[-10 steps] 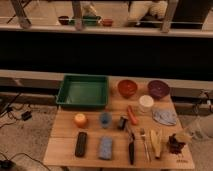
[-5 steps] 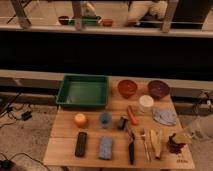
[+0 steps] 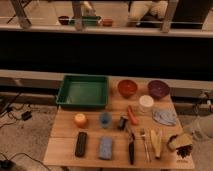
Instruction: Place grapes in metal cup
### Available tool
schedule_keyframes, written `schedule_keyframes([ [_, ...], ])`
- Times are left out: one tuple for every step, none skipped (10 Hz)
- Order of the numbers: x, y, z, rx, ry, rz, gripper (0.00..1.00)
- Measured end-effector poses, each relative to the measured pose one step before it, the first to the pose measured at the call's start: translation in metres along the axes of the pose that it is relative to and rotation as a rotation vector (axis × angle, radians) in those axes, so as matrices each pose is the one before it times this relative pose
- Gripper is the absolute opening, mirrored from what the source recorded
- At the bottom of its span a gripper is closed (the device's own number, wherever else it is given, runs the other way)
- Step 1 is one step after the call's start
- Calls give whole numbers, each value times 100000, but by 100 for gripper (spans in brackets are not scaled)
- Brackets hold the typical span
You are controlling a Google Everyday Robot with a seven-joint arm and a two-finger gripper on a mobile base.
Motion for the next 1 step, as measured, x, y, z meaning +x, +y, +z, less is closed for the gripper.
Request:
schedule_keyframes([
  [6,1,-3,-4,-7,21,80],
])
